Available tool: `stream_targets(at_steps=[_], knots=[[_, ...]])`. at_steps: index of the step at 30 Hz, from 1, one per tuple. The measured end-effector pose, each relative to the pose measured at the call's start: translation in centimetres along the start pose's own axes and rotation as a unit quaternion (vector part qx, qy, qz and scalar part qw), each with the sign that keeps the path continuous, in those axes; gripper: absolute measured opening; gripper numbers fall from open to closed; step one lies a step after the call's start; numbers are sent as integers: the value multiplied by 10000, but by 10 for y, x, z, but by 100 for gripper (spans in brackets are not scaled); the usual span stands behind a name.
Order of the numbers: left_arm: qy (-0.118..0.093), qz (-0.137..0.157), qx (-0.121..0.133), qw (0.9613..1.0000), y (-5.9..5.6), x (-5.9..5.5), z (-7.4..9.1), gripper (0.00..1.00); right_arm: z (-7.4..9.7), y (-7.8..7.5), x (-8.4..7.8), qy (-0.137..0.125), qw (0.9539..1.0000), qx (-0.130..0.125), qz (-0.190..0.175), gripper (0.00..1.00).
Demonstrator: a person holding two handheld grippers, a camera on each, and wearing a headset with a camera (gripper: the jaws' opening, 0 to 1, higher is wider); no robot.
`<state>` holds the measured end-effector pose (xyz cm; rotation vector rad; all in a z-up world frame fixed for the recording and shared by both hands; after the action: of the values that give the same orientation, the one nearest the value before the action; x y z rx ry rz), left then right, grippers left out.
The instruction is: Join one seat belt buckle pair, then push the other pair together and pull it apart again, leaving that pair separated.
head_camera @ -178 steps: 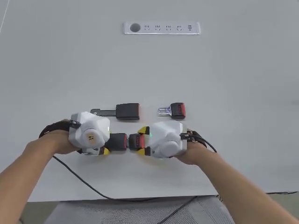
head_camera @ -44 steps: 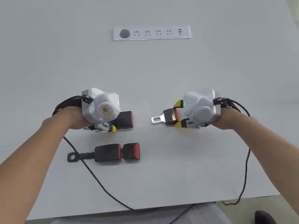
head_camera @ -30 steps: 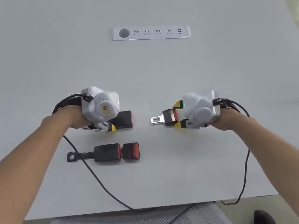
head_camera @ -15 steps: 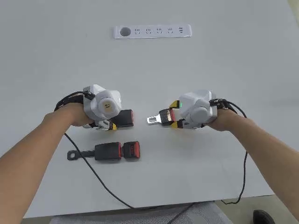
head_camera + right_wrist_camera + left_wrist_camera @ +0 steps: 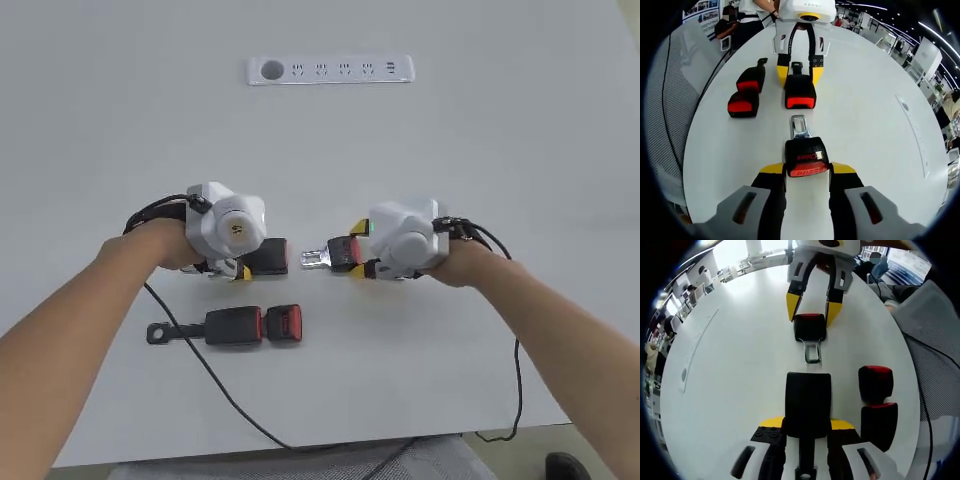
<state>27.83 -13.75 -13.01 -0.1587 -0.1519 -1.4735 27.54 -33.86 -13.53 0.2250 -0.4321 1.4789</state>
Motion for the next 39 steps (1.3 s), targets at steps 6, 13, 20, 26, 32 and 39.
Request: stream_targets(at_steps=[6, 13, 20, 26, 32, 39], knots=[[24, -29, -10, 10000, -1, 1, 4, 32, -7, 2, 8, -60, 10000, -19, -45, 31], [18, -53, -16, 10000, 0, 0, 3, 32, -12, 3, 14, -112, 9999, -39, -103, 31], [15, -62, -18, 10000, 2, -1, 1, 32, -11, 4, 16, -166, 9997, -37, -171, 31], [39, -80, -5, 10000, 0, 0, 1, 32, -13, 8, 26, -167, 9998, -76, -77, 30], [66, -95, -9, 9999, 0, 1, 0, 32, -15, 7, 26, -160, 9997, -82, -148, 30], [-49, -45, 6, 10000, 1, -2, -2, 31, -15, 7, 27, -158, 9996, -83, -195, 29]])
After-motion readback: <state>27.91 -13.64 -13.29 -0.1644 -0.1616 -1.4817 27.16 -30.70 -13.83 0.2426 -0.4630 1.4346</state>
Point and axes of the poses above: the centre of the closed fingertips' face, and the gripper's own axes: z roughly backward along the fingers, y roughly to its left, x roughly out of its top, the point moved 8 cm from there along z, roughly backward along the fingers, and after that the axes turned 9 degrees about y, right-handed, at the moved point
